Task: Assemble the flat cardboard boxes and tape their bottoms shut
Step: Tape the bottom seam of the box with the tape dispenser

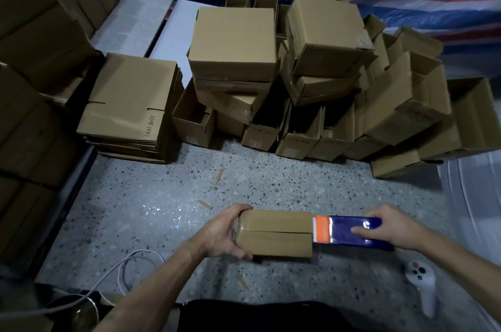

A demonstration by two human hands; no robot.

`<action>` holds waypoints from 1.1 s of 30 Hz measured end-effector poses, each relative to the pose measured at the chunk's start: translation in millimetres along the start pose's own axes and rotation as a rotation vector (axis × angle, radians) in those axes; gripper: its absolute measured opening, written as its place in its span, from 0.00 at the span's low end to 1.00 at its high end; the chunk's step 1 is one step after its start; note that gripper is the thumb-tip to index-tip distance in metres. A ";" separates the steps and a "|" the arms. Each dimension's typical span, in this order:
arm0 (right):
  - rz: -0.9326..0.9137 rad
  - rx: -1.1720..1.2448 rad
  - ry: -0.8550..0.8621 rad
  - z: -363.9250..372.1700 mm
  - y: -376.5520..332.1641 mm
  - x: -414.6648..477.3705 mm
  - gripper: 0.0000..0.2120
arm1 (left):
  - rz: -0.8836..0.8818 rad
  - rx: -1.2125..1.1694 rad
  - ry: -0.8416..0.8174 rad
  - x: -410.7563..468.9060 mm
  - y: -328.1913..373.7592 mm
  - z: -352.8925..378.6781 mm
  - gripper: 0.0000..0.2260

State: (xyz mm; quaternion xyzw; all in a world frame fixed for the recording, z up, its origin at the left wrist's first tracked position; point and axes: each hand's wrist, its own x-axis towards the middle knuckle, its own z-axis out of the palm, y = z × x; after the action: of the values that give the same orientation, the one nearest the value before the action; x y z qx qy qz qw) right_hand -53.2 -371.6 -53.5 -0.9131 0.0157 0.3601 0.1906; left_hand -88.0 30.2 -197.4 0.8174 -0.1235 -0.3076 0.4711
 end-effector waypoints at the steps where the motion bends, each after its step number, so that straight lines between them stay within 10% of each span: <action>1: 0.006 0.006 0.012 -3.2 12.3 -2.7 0.25 | 0.003 0.002 0.002 -0.1 -0.7 0.3 0.47; 19: 0.100 -0.470 0.131 49.0 -47.5 21.6 0.28 | 0.000 0.017 -0.006 -2.2 5.7 -1.3 0.49; 33: 0.185 -0.285 0.107 101.8 -58.4 49.8 0.22 | -0.026 0.014 -0.011 -1.2 1.2 2.7 0.48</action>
State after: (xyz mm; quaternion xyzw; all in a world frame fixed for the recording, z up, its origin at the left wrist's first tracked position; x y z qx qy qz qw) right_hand -72.9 -275.4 -134.9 -0.9433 0.0589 0.3257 0.0243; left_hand -90.5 28.3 -197.0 0.8205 -0.1175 -0.3176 0.4605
